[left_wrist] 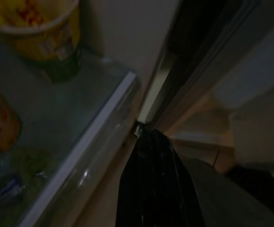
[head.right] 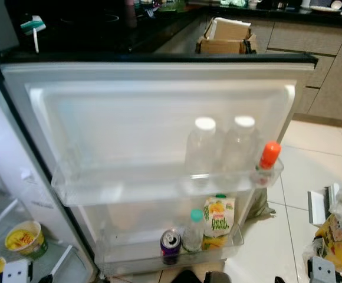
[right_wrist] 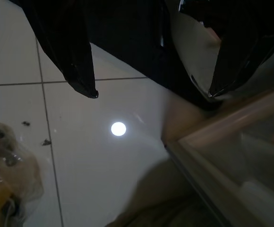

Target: Restocking fridge

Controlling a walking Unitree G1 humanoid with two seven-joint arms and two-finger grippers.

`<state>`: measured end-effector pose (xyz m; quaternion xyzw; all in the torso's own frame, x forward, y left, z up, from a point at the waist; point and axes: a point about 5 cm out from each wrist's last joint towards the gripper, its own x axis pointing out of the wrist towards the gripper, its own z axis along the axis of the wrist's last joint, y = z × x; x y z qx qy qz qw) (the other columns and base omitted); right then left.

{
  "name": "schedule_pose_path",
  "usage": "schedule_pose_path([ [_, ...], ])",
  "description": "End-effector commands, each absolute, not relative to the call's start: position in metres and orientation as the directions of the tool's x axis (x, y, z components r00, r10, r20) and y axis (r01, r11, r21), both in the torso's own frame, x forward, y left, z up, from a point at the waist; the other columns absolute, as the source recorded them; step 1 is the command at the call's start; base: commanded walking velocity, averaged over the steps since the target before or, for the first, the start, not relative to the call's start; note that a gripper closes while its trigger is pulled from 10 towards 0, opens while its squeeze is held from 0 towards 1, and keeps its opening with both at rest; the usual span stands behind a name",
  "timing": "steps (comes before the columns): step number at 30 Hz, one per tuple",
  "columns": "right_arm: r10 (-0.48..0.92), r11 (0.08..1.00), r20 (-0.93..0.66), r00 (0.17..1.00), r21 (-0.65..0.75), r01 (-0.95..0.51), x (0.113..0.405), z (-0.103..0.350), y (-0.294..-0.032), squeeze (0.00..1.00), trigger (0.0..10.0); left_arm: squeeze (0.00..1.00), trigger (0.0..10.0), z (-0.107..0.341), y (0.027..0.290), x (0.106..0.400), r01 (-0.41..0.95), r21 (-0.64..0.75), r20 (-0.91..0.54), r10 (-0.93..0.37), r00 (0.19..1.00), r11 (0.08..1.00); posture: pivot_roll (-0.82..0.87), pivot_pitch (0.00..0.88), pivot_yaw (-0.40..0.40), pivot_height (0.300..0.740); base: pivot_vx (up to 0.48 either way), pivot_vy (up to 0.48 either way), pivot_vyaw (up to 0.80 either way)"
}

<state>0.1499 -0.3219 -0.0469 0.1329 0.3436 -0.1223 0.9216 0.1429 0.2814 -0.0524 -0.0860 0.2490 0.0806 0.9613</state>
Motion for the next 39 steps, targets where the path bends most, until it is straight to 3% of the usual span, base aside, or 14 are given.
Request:
schedule_pose_path([
  [1,-0.14,0.93,-0.674,0.725,0.162,0.33,0.15,-0.048,-0.321,0.0,10.0,0.0,10.0,-0.052,0.284,0.143,-0.194,-0.108,-0.5,0.116,0.859,0.975,0.01,0.0,-0.065,0.607,0.0,0.0,0.0],
  [23,-0.121,0.929,-0.648,0.752,0.193,0.316,0.151,-0.045,-0.322,0.0,10.0,0.0,10.0,-0.056,0.276,0.144,-0.188,-0.12,-0.52,0.099,0.848,0.975,0.0,0.0,-0.067,0.626,0.0,0.0,0.0],
  [39,-0.12,0.927,-0.644,0.756,0.201,0.318,0.15,-0.045,-0.323,0.0,10.0,0.0,10.0,-0.06,0.27,0.143,-0.153,-0.122,-0.545,0.063,0.836,0.981,0.0,0.0,-0.07,0.626,-0.465,0.0,0.0],
])
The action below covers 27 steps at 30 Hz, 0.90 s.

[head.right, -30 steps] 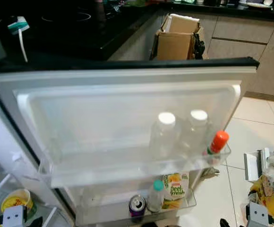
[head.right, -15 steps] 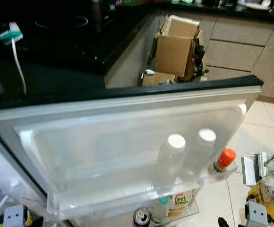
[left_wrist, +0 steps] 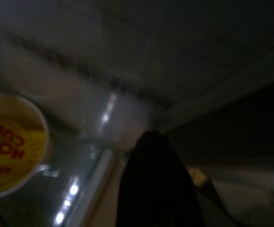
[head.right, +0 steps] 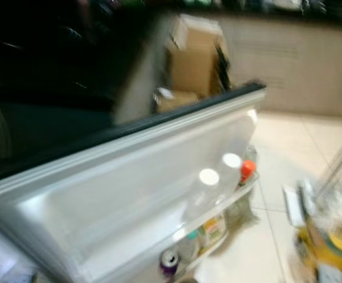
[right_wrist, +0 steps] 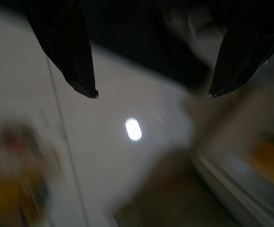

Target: Restocking fridge

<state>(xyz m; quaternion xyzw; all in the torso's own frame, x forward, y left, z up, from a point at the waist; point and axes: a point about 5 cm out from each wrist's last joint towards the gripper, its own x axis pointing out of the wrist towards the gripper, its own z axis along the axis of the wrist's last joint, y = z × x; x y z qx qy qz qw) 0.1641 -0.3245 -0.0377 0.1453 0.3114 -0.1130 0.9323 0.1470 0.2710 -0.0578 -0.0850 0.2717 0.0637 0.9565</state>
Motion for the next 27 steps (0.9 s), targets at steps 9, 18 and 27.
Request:
schedule_pose_path([
  [9,-0.114,0.928,-0.647,0.754,0.202,0.314,0.1489,-0.0463,-0.3217,0.0,10.0,0.0,10.0,-0.0607,0.2679,0.1413,-0.15,-0.13,-0.542,0.057,0.839,0.98,0.0,0.0,-0.072,0.626,-0.213,0.0,0.0],
  [18,-0.115,0.927,-0.656,0.746,0.2,0.319,0.1458,-0.0474,-0.3222,0.0,10.0,0.0,10.0,-0.0616,0.2653,0.1385,-0.124,-0.142,-0.541,0.028,0.84,0.982,-0.01,0.0,-0.071,0.626,0.0,0.0,0.0],
  [27,-0.091,0.928,-0.648,0.756,0.221,0.301,0.1444,-0.0475,-0.3213,0.0,10.0,0.0,10.0,-0.0635,0.2657,0.1351,-0.125,-0.135,-0.558,0.029,0.829,0.983,0.0,0.0,-0.071,0.65,0.0,0.0,0.0],
])
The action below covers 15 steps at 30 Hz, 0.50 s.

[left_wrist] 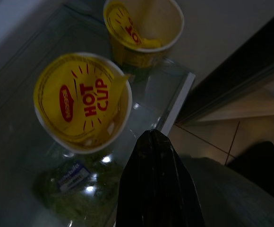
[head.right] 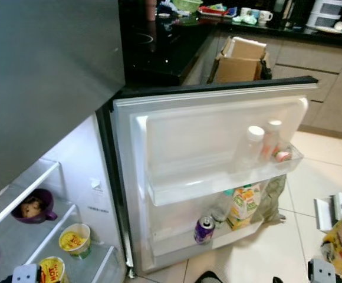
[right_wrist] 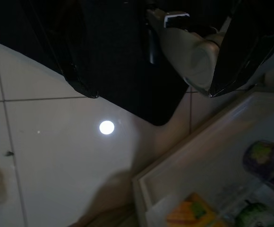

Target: Restocking fridge

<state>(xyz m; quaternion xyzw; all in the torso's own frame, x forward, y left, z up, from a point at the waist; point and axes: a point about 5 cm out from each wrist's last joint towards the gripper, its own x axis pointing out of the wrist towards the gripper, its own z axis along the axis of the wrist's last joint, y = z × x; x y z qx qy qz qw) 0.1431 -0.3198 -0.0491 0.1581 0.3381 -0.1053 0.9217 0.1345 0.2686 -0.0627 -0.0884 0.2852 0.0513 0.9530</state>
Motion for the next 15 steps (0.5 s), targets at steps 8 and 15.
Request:
schedule_pose_path([
  [8,-0.088,0.927,-0.649,0.756,0.224,0.301,0.144,-0.048,-0.321,0.0,10.0,0.0,10.0,-0.067,0.262,0.131,-0.111,-0.143,-0.577,0.008,0.817,0.984,-0.01,0.0,-0.072,0.68,0.0,0.0,0.0],
  [15,-0.082,0.927,-0.65,0.755,0.228,0.297,0.143,-0.048,-0.321,0.0,10.0,0.0,10.0,-0.076,0.249,0.121,-0.086,-0.181,-0.619,-0.046,0.784,0.98,-0.01,0.0,-0.072,0.715,0.0,0.0,0.0],
])
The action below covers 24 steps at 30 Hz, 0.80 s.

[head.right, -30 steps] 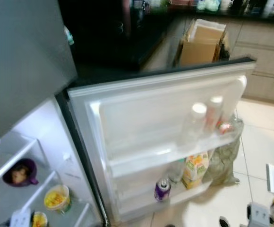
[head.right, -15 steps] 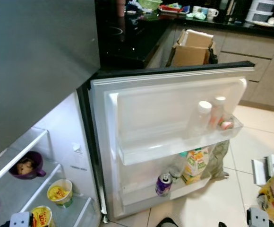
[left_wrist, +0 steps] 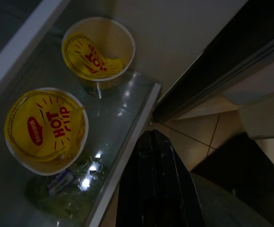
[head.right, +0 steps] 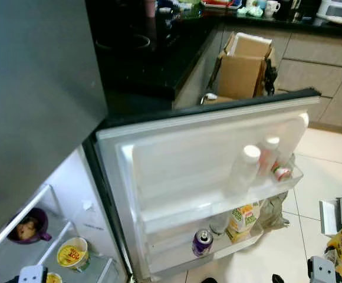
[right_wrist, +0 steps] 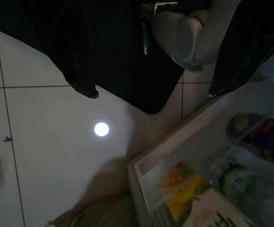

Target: Restocking fridge

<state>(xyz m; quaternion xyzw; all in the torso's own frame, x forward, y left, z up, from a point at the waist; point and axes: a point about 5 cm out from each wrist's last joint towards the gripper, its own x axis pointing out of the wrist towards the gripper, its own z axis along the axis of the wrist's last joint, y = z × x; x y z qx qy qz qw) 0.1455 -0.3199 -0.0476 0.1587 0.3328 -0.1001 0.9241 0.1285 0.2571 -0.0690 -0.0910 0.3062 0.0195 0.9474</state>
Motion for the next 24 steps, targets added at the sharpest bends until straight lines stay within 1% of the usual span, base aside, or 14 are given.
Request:
schedule_pose_path([
  [1,-0.082,0.927,-0.65,0.755,0.228,0.297,0.143,-0.048,-0.321,0.0,10.0,0.0,10.0,-0.076,0.249,0.121,-0.086,-0.181,-0.619,-0.046,0.784,0.98,-0.01,0.0,-0.072,0.715,0.0,0.0,0.0],
  [7,-0.065,0.929,-0.652,0.755,0.236,0.284,0.143,-0.049,-0.319,0.0,10.0,0.0,10.0,-0.082,0.241,0.111,-0.077,-0.207,-0.659,-0.08,0.747,0.975,-0.01,0.0,-0.07,0.739,0.0,0.0,0.0],
  [11,-0.059,0.93,-0.654,0.754,0.238,0.28,0.142,-0.05,-0.317,0.0,10.0,0.0,10.0,-0.084,0.238,0.109,-0.079,-0.219,-0.671,-0.091,0.735,0.972,-0.01,0.0,-0.068,0.74,0.0,0.0,0.0],
  [15,-0.038,0.933,-0.679,0.733,0.239,0.27,0.137,-0.056,-0.309,0.0,10.0,0.0,10.0,-0.092,0.226,0.101,-0.114,-0.249,-0.715,-0.104,0.692,0.962,-0.01,0.0,-0.069,0.74,0.0,0.0,0.0],
  [21,-0.018,0.934,-0.7,0.714,0.243,0.262,0.133,-0.062,-0.301,0.0,10.0,0.0,10.0,-0.098,0.214,0.095,-0.123,-0.274,-0.744,-0.129,0.655,0.954,-0.02,0.0,-0.07,0.74,0.0,0.0,0.0],
  [22,-0.003,0.931,-0.725,0.689,0.249,0.267,0.128,-0.068,-0.293,0.0,10.0,0.0,10.0,-0.102,0.208,0.088,-0.157,-0.288,-0.773,-0.132,0.621,0.945,-0.02,0.0,-0.071,0.74,0.0,0.0,0.0],
  [24,0.0,0.93,-0.739,0.674,0.248,0.272,0.126,-0.071,-0.29,0.0,10.0,0.0,10.0,-0.104,0.206,0.087,-0.167,-0.29,-0.782,-0.133,0.609,0.942,-0.02,0.0,-0.072,0.74,0.0,0.0,0.0],
])
